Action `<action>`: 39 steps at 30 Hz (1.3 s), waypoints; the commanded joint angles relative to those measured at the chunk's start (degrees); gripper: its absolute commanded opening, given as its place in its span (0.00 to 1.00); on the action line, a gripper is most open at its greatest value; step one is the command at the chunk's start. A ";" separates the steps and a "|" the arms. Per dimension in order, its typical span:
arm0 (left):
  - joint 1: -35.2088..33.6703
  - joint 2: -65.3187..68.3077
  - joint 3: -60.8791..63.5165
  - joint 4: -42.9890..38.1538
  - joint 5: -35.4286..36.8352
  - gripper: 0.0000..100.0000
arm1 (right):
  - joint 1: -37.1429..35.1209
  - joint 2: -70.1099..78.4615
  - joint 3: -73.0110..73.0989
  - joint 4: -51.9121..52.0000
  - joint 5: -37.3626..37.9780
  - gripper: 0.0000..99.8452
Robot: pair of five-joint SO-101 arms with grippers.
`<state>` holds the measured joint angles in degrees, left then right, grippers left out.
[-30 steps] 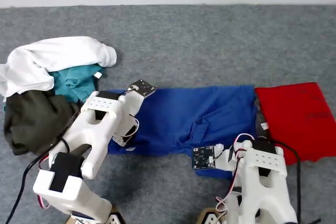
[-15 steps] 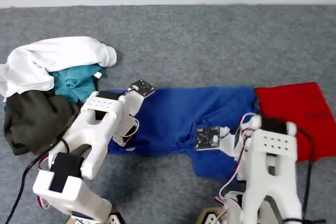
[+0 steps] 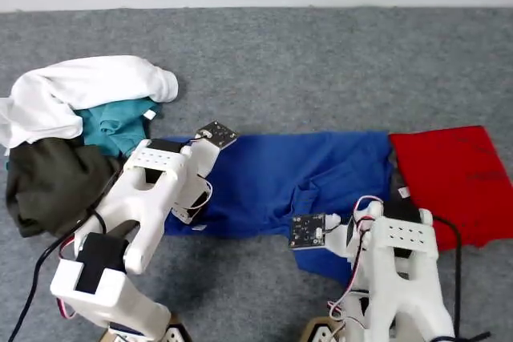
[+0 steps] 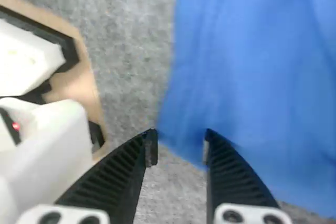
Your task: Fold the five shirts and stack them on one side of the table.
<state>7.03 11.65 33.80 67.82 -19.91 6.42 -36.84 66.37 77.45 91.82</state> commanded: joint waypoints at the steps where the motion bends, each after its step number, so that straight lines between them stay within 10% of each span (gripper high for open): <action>1: -1.14 1.14 2.07 -0.26 0.00 0.07 | -0.04 -0.92 0.26 -0.92 -0.53 0.17; 28: -1.14 1.14 2.51 -0.26 0.00 0.07 | -0.22 -0.75 -6.86 -7.34 -2.81 0.01; 39: -1.14 1.14 2.51 -0.26 0.00 0.07 | -2.68 6.46 -10.90 -22.99 -14.42 0.01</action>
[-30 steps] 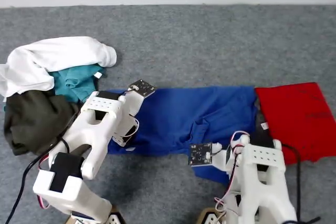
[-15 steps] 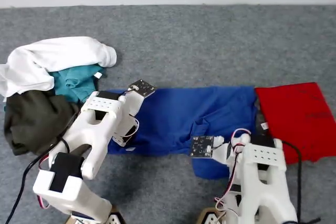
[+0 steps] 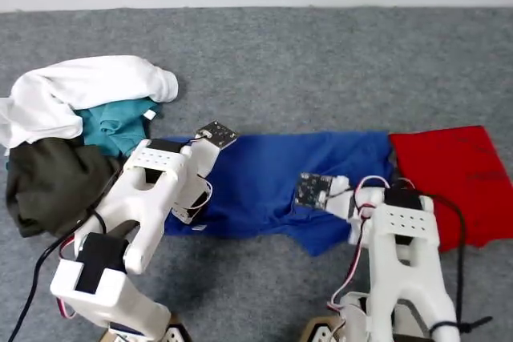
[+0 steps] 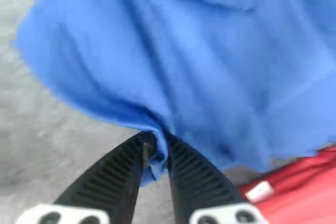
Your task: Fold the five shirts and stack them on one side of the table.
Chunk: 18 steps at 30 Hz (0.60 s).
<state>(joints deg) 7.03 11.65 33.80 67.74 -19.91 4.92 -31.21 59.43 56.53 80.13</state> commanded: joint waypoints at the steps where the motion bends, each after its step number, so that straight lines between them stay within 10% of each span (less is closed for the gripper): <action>1: -1.14 1.14 2.51 -0.18 0.00 0.07 | -1.80 1.54 -5.54 -1.89 -3.34 0.01; 18: -1.05 1.14 2.51 -0.18 0.00 0.07 | -2.42 17.63 -22.86 -8.31 -6.86 0.01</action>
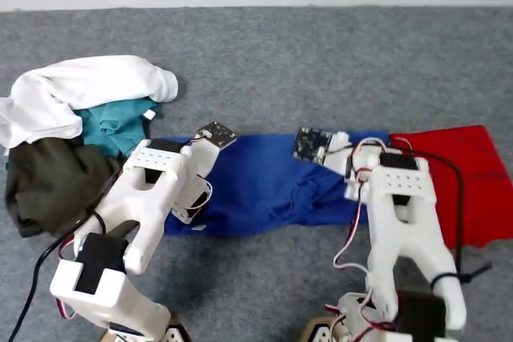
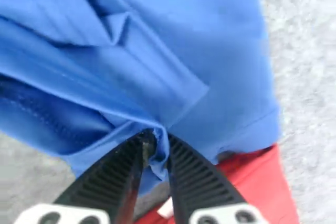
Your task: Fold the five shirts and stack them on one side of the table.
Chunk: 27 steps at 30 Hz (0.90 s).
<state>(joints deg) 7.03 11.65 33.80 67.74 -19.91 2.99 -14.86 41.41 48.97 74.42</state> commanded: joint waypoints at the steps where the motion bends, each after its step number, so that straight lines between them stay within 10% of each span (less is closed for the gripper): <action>1: -1.05 1.14 2.51 -0.18 0.00 0.07 | -0.48 2.15 -6.07 -0.75 -1.14 0.01; 27: -1.05 1.14 2.51 -0.18 0.00 0.07 | -3.47 10.15 -9.41 -2.86 -1.05 0.04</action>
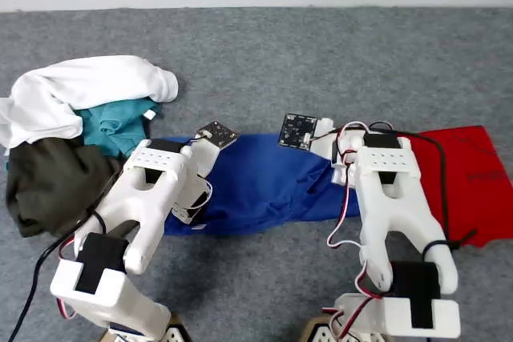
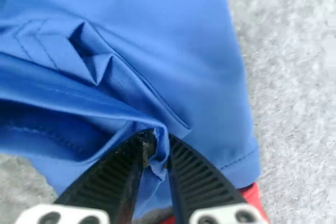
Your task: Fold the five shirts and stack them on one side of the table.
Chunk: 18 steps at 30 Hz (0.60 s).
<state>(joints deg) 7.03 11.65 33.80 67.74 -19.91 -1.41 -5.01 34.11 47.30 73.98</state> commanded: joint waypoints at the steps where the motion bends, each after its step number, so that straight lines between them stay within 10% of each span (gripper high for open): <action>1: -1.05 1.14 2.51 -0.18 0.00 0.07 | 1.01 0.84 -2.11 -0.92 -0.70 0.07; 13: -1.05 1.14 2.51 -0.18 0.00 0.07 | 2.33 1.80 -2.29 -12.62 -16.09 0.21; 18: -1.05 1.14 2.51 -0.18 0.00 0.07 | 3.56 -4.53 -2.55 -2.51 -16.53 0.21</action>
<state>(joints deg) 7.03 11.65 33.80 67.74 -19.91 0.53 -3.87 34.11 39.03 58.33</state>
